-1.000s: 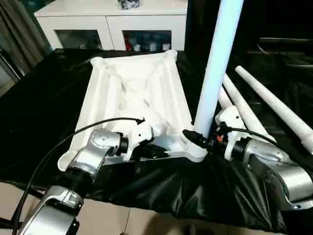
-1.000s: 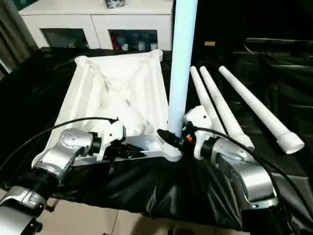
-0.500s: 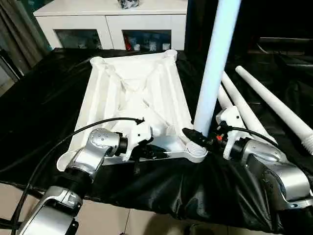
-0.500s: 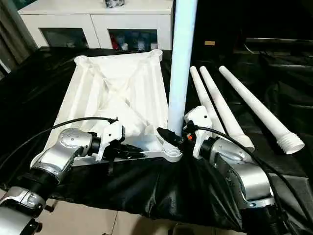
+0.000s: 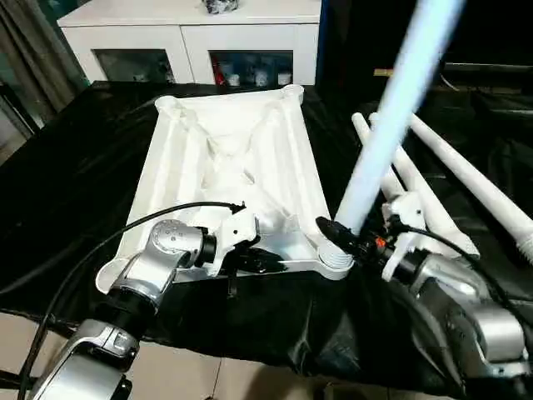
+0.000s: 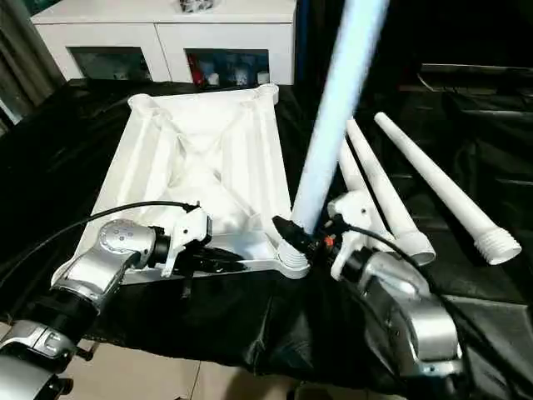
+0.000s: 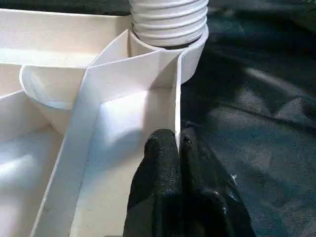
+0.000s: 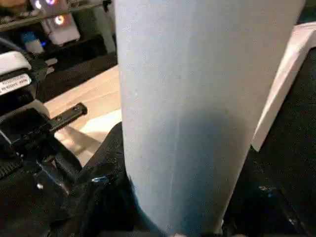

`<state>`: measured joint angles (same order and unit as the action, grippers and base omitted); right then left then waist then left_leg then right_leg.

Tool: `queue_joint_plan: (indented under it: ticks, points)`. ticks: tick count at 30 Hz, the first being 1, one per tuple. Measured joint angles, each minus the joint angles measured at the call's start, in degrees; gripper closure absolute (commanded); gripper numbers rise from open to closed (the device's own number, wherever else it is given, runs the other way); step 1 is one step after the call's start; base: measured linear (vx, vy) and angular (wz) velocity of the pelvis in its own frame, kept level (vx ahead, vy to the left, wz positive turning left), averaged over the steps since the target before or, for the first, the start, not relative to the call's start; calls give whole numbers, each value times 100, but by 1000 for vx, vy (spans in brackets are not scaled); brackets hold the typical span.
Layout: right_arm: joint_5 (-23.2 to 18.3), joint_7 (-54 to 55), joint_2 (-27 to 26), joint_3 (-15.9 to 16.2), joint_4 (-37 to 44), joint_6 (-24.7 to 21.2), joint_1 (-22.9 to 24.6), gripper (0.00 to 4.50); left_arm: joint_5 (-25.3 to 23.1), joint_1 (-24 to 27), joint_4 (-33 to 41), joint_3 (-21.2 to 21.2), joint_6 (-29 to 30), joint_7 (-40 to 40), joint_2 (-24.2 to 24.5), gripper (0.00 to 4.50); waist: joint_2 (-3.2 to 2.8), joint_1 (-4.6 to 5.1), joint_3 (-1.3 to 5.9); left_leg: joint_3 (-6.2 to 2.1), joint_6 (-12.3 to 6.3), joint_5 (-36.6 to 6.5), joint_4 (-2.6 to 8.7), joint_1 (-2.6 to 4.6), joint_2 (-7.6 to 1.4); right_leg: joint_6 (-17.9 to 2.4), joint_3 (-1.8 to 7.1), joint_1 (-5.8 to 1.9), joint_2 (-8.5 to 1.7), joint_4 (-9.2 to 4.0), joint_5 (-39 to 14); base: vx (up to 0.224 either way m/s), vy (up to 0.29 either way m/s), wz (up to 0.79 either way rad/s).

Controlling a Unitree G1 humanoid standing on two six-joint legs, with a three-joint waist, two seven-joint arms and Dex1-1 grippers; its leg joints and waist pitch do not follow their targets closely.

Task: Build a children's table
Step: Insert table leg to table base

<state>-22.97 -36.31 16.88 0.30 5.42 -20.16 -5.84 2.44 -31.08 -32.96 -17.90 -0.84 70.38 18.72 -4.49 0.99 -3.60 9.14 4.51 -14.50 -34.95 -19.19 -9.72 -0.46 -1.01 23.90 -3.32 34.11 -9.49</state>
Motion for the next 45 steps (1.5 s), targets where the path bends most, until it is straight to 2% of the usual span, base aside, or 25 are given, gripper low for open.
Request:
queue_joint_plan:
  ticks: [6,12,22,30,37,45]
  points:
    - [10,182,-202,-35,-95,496,246,261,-1,3,-4,1,0,-36,-19,450,-10,0,7,1,1,-1,0,0,0,-1,0,-2,0,-2,0,0,0,0]
    - [169,374,-326,12,-36,957,565,261,-3,2,-60,-1,-1,-61,-95,450,-47,-9,32,2,-1,0,-1,1,0,0,0,-6,-1,-6,0,0,0,0]
    - [633,694,-249,334,178,1085,658,261,-3,3,-119,-4,-16,-57,-139,450,-58,-19,57,2,-6,3,-1,4,1,4,0,-10,-1,-8,-3,0,0,0]
    - [959,564,-5,572,210,1057,465,261,-6,8,-119,-4,-14,-74,-135,450,-10,8,75,2,-8,5,-2,4,1,4,0,-11,-1,-6,-3,0,0,0]
    - [965,329,84,650,-24,1029,229,261,-21,16,-116,-4,-7,-85,-99,450,51,23,96,2,-9,5,-2,5,0,2,0,-8,-1,-3,-1,0,0,0]
    - [888,-239,222,661,-397,1180,-49,261,-22,65,-29,-3,-6,-96,7,450,94,32,95,2,-29,17,-2,8,-1,-1,-1,-6,0,2,1,0,0,0]
